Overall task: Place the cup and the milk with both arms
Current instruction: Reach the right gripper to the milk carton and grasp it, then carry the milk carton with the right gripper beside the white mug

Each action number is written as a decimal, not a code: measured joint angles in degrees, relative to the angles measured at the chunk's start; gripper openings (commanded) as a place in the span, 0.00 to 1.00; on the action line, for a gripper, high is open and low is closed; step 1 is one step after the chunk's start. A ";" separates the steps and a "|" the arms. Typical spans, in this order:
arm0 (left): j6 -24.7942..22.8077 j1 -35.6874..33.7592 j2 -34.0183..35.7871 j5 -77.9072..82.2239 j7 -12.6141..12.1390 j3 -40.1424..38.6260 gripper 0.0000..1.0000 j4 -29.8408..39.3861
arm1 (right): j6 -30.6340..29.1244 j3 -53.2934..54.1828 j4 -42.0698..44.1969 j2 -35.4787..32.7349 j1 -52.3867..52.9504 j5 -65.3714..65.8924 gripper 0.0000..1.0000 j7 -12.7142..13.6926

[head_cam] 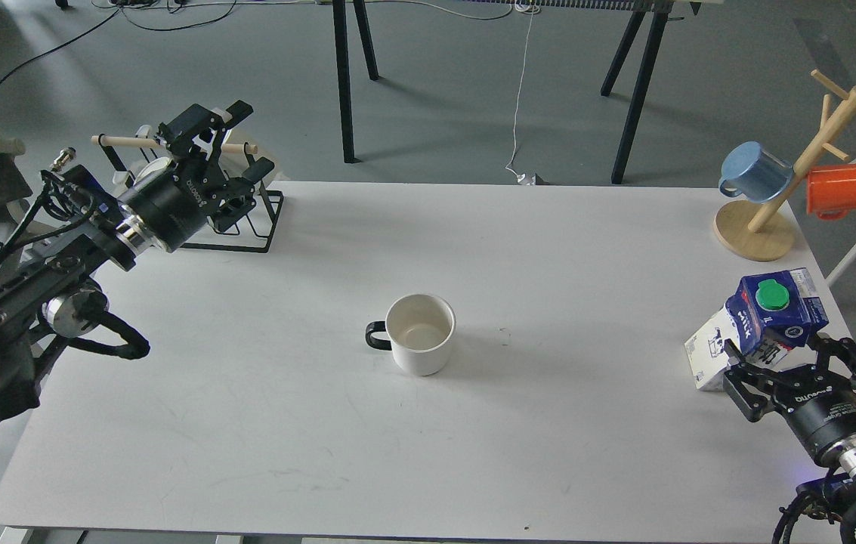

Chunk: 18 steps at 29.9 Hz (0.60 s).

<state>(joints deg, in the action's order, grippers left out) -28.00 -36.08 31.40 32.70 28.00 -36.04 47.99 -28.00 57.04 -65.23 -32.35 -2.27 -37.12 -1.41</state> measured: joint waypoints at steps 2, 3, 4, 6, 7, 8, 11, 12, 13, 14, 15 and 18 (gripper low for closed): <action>0.00 0.10 -0.03 0.00 0.00 0.00 0.91 0.00 | 0.00 -0.01 0.14 0.41 0.25 0.04 0.47 0.00; 0.00 0.16 -0.06 0.00 0.00 0.02 0.91 0.00 | 0.00 -0.01 0.16 0.51 0.39 0.13 0.40 0.00; 0.00 0.23 -0.09 0.00 0.00 0.08 0.92 0.00 | 0.00 -0.01 0.19 0.57 0.53 0.44 0.36 0.00; 0.00 0.33 -0.16 -0.01 0.00 0.16 0.92 0.00 | 0.00 0.02 0.25 0.66 0.89 1.35 0.31 0.00; 0.00 0.37 -0.19 0.00 0.00 0.19 0.92 0.00 | 0.00 0.07 0.25 0.69 1.07 1.71 0.30 -0.02; 0.00 0.38 -0.19 0.00 0.00 0.19 0.92 0.00 | 0.00 0.14 0.25 0.69 1.19 1.92 0.30 -0.05; 0.00 0.39 -0.24 0.00 0.00 0.24 0.92 -0.07 | 0.00 0.27 -0.07 0.71 1.28 2.14 0.28 -0.07; 0.00 0.39 -0.26 0.00 0.00 0.26 0.92 -0.09 | 0.00 0.32 -0.20 0.71 1.30 2.15 0.27 -0.08; 0.00 0.39 -0.27 0.00 0.00 0.26 0.92 -0.11 | 0.00 0.38 -0.37 0.71 1.30 2.15 0.27 -0.08; 0.00 0.39 -0.29 -0.01 0.00 0.26 0.92 -0.11 | 0.00 0.47 -0.60 0.73 1.31 2.15 0.27 -0.08; 0.00 0.41 -0.33 -0.01 0.00 0.26 0.92 -0.11 | 0.00 0.56 -0.91 0.79 1.36 2.15 0.27 -0.09; 0.00 0.61 -0.34 -0.01 0.00 0.30 0.92 -0.16 | 0.00 0.60 -3.03 1.50 2.52 2.32 0.26 -0.08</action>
<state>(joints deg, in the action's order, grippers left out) -28.00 -35.46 31.06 32.69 28.00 -35.74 47.82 -28.00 57.64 -68.26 -30.86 0.25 -34.81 -1.49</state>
